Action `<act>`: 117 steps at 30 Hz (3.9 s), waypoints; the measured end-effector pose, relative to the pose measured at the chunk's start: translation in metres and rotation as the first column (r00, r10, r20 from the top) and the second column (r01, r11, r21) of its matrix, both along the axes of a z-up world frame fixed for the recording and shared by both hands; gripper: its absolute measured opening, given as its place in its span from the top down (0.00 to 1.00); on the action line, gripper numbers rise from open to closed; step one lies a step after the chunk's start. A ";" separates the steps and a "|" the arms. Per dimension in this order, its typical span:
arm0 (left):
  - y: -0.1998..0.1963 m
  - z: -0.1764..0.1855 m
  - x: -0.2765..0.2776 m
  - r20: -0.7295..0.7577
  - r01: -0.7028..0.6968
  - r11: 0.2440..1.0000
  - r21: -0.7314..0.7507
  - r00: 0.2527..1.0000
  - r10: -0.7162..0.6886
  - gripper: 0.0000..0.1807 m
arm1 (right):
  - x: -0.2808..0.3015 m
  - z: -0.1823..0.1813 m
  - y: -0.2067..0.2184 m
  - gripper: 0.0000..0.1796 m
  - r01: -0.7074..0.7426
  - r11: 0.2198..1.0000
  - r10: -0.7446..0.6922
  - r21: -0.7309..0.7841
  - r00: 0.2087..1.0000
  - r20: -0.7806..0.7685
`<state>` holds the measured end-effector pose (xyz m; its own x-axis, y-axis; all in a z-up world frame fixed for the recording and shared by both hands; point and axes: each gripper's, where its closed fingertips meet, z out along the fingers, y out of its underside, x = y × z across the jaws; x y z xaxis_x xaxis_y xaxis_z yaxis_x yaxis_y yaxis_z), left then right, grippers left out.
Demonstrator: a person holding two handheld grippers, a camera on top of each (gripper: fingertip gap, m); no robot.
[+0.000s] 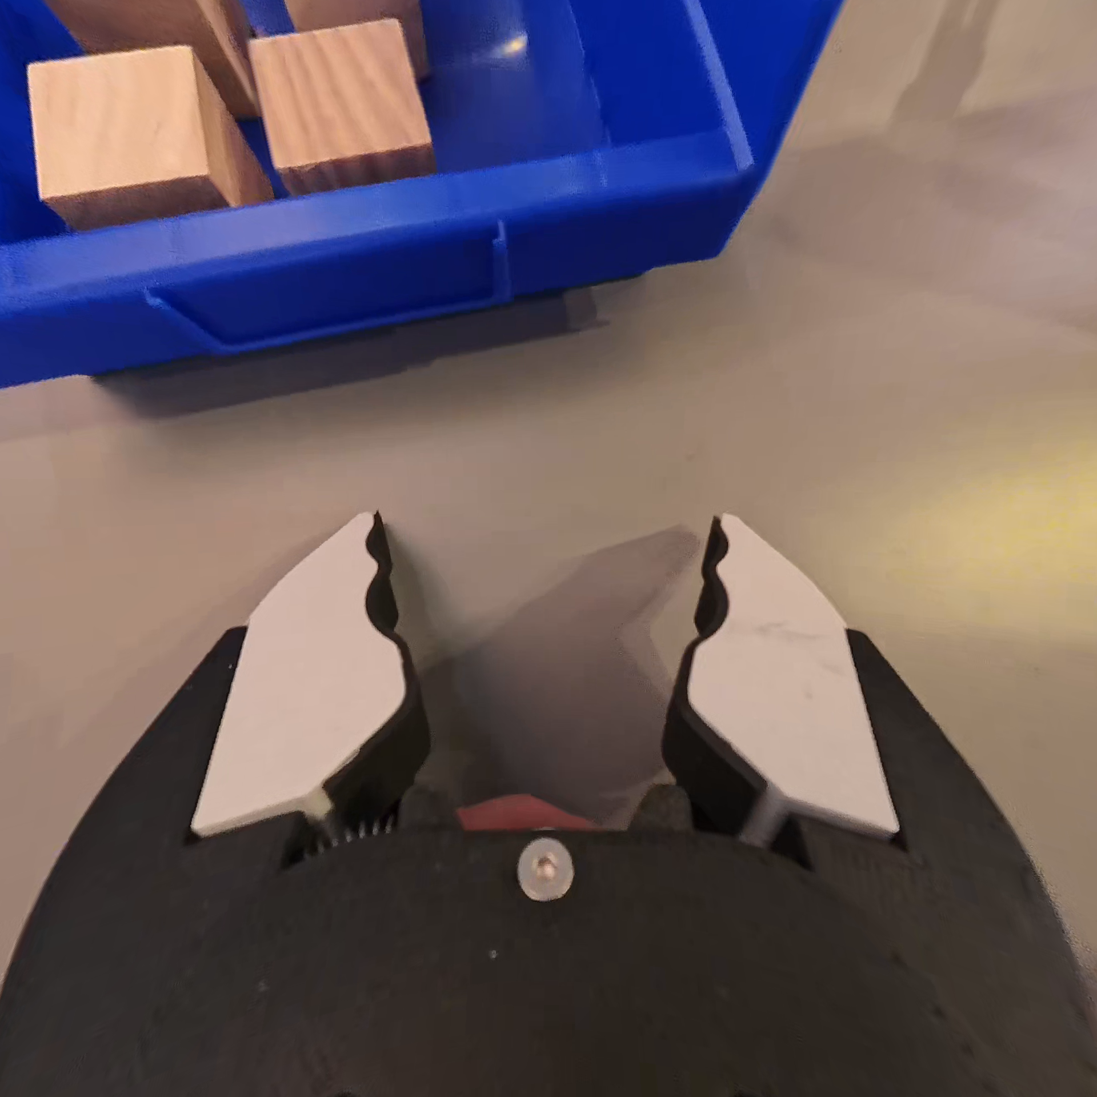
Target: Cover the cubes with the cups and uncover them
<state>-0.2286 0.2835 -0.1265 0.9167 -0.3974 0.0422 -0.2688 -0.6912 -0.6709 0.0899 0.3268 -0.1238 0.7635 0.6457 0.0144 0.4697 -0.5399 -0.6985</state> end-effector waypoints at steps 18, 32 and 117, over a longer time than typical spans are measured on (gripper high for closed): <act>0.000 -0.001 0.007 -0.033 0.052 0.999 0.012 0.998 -0.051 0.49 | -0.002 0.001 -0.001 0.54 -0.012 1.000 0.012 0.004 1.000 -0.002; -0.001 0.000 0.009 -0.033 0.071 0.997 0.016 0.997 -0.070 0.52 | -0.004 0.002 -0.003 0.60 -0.035 0.999 0.035 0.014 0.999 -0.001; 0.129 0.039 -0.056 -0.128 -0.155 0.977 -0.147 0.982 0.136 0.67 | -0.003 0.003 -0.002 0.74 -0.023 1.000 0.023 0.013 1.000 -0.019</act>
